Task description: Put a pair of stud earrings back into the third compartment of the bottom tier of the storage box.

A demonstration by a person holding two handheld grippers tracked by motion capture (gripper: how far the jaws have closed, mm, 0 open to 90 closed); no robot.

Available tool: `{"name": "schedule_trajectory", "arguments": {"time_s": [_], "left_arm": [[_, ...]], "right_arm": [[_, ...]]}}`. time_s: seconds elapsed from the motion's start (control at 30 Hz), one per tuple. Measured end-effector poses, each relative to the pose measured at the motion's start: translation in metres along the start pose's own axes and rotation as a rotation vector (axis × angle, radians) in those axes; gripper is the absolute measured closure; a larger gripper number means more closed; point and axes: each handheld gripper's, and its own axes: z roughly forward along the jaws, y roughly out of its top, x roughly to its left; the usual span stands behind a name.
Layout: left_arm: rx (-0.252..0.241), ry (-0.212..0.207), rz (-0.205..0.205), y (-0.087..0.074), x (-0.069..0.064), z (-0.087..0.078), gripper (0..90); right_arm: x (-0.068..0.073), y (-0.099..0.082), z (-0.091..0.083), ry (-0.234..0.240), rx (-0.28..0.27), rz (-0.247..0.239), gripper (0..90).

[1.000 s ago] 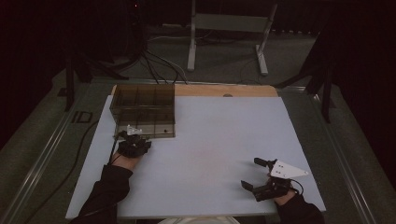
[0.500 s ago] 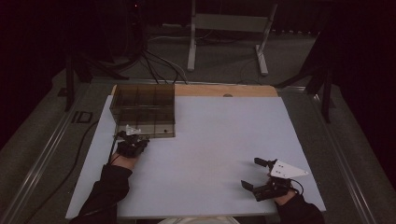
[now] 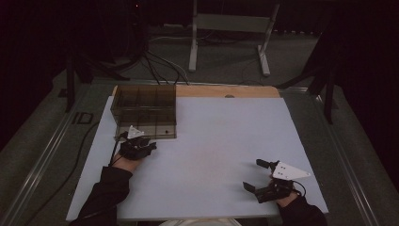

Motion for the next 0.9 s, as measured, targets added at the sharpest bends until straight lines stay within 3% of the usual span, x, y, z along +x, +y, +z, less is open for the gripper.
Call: {"name": "schedule_trajectory", "arguments": {"time_s": [0.07,0.17,0.27,0.4,0.47,0.53,0.67,0.73,0.9], "left_arm": [[-0.027,-0.068,0.061,0.002,0.001,-0.001,57.7],[-0.021,-0.147,0.162,0.004,0.004,0.0,56.6],[0.003,-0.173,0.238,0.003,0.01,0.004,59.1],[0.011,-0.187,0.233,0.004,0.018,0.008,60.5],[0.024,-0.16,0.277,0.003,0.018,0.009,61.7],[0.034,-0.165,0.313,0.003,0.018,0.011,65.5],[0.074,-0.138,0.317,0.005,0.019,0.015,69.1],[0.059,-0.156,0.319,0.007,0.022,0.016,69.2],[0.092,-0.187,0.344,0.009,0.022,0.021,72.2]], "right_arm": [[0.0,0.0,0.0,0.0,0.001,-0.004,0.0],[0.0,0.0,0.0,0.0,0.002,-0.001,0.0],[0.0,0.0,0.0,0.0,0.002,-0.001,0.0],[0.0,0.0,0.001,-0.001,0.004,-0.002,0.0],[0.0,0.0,0.001,-0.001,0.005,0.0,0.0],[0.0,0.0,0.001,0.0,0.005,0.0,0.0],[0.001,0.0,0.001,0.001,0.006,0.0,0.0],[0.0,0.0,0.001,0.0,0.005,0.001,0.0],[0.0,0.0,0.001,0.0,0.005,0.0,0.0]]}}
